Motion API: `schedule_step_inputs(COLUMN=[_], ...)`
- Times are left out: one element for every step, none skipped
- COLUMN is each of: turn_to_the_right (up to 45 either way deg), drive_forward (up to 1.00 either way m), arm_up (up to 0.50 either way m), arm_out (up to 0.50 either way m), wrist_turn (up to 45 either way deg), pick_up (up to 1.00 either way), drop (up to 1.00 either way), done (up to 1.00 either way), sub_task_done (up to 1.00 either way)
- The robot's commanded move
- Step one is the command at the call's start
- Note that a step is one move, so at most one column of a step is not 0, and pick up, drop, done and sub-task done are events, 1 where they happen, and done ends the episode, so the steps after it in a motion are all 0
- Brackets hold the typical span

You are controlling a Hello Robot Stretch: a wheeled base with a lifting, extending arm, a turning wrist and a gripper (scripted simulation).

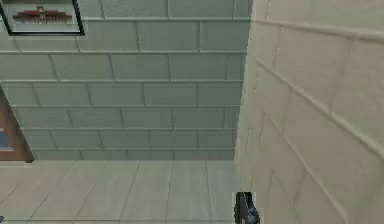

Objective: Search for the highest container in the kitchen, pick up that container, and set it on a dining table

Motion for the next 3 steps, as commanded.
schedule_step_inputs(turn_to_the_right=[-45.0, 0.0, 0.0], drive_forward=[0.00, 1.00, 0.60], arm_up=[0.00, 0.00, 0.00], arm_out=[0.00, 0.00, 0.00], wrist_turn=[0.0, 0.0, 0.0], pick_up=[0.00, 0.00, 0.00], drop=[0.00, 0.00, 0.00], done=[0.00, 0.00, 0.00], sub_task_done=[0.00, 0.00, 0.00])
